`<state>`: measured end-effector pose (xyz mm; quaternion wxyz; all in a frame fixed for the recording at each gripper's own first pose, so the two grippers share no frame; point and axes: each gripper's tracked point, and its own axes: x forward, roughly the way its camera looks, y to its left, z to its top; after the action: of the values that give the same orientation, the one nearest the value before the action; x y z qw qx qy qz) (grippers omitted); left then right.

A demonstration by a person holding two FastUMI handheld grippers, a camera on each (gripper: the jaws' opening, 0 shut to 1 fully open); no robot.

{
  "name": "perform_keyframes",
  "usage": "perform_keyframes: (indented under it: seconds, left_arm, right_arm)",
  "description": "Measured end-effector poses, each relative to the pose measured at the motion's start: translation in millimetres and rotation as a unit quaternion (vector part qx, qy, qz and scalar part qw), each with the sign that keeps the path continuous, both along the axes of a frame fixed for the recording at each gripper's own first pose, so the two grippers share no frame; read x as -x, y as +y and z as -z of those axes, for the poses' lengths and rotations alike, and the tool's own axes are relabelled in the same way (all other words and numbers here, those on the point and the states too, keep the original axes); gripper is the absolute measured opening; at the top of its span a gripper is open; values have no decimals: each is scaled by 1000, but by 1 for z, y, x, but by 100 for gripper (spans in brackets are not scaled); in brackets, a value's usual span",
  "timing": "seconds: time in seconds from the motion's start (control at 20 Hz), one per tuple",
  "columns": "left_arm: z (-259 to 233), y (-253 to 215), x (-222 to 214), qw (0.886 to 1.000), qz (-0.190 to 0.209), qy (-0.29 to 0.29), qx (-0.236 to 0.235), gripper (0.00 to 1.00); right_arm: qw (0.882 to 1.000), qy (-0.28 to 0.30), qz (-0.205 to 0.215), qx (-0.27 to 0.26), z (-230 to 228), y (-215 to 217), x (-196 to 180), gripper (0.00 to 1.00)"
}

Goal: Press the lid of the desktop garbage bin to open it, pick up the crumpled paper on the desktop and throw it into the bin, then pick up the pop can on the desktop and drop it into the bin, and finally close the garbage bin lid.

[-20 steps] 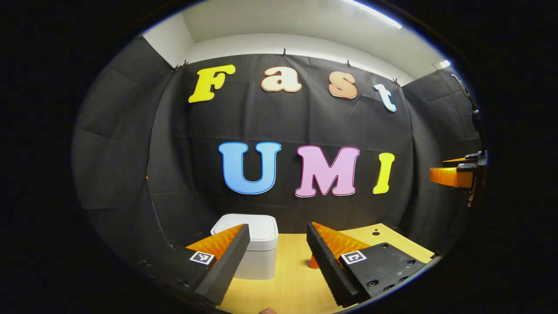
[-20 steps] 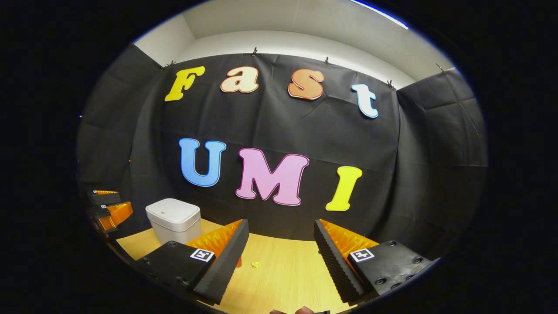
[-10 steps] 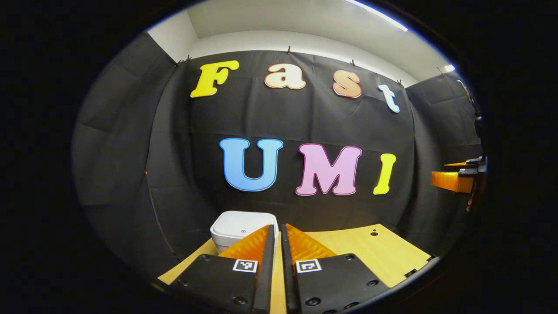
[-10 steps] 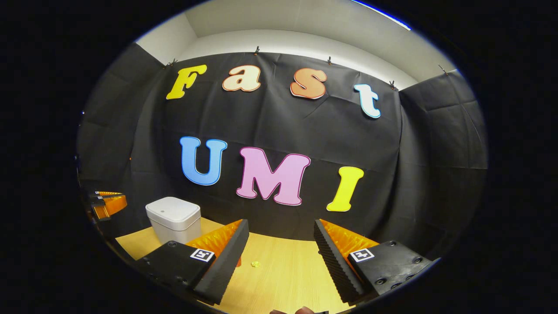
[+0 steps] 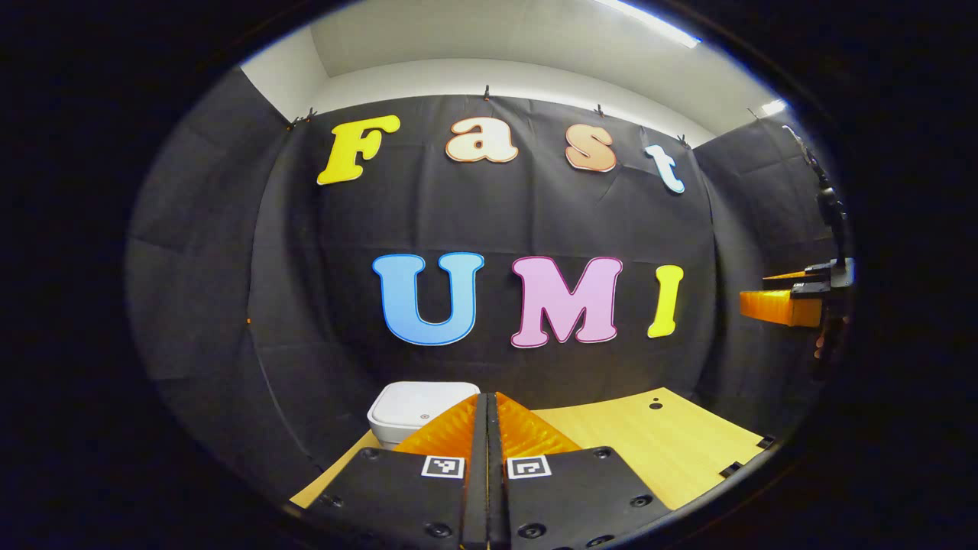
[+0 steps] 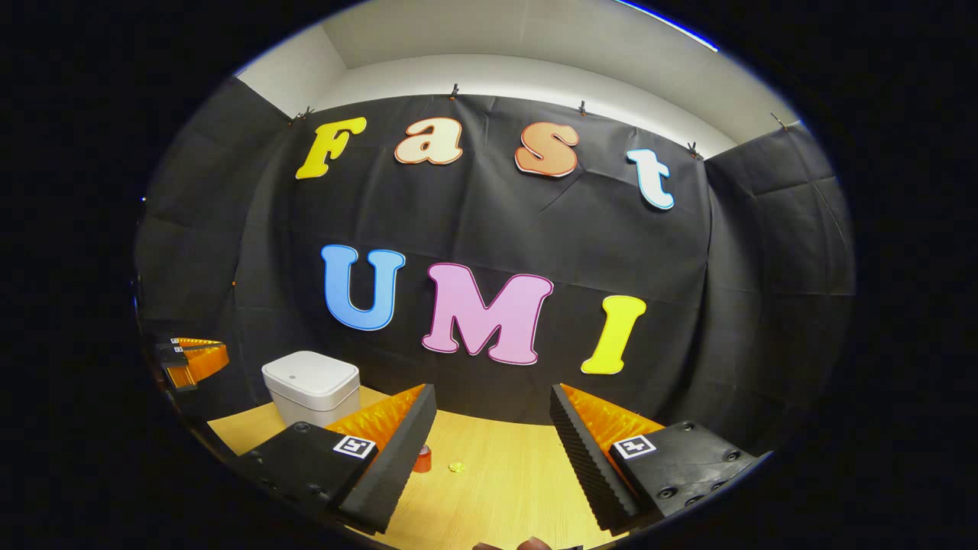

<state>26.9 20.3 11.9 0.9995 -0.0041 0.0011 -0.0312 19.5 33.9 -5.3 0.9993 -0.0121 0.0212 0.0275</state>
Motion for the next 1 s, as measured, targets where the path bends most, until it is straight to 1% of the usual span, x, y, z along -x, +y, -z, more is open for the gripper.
perform_keyframes:
  seconds: [0.15, 0.25, 0.3, 0.35, 0.45, 0.55, 0.65, 0.8, 1.0]
  left_arm:
    - [3, 4, -14, 1000, 3, 10, -5, 6]
    - [7, 12, -33, 1000, 4, 21, -4, 6]
    - [10, 19, -44, 1000, 1, 30, 1, 6]
    - [12, 28, -58, 999, -2, 40, 6, 5]
    - [20, 46, -88, 998, -13, 60, 10, 6]
    - [32, 66, -116, 996, -24, 87, 10, 6]
    - [49, 76, -146, 993, -26, 118, 13, 6]
    - [81, 96, -186, 985, -41, 169, -3, 5]
    - [111, 110, -223, 976, -57, 211, -19, 6]
  right_arm:
    - [1000, 0, -3, 4, 0, 4, -1, 96]
    - [1000, 2, -4, 7, 1, 3, -1, 96]
    - [1000, 3, -2, 9, 1, 2, -2, 100]
    - [1000, 2, 1, 11, 1, -1, -3, 96]
    - [1000, 5, 7, 9, 1, -3, -5, 96]
    - [1000, 11, 5, 7, 5, 0, -6, 96]
    - [1000, 9, -8, 12, 4, 6, -9, 96]
    - [999, 4, -27, 33, 2, 12, -24, 96]
    - [998, 6, -50, 30, 3, 19, -45, 96]
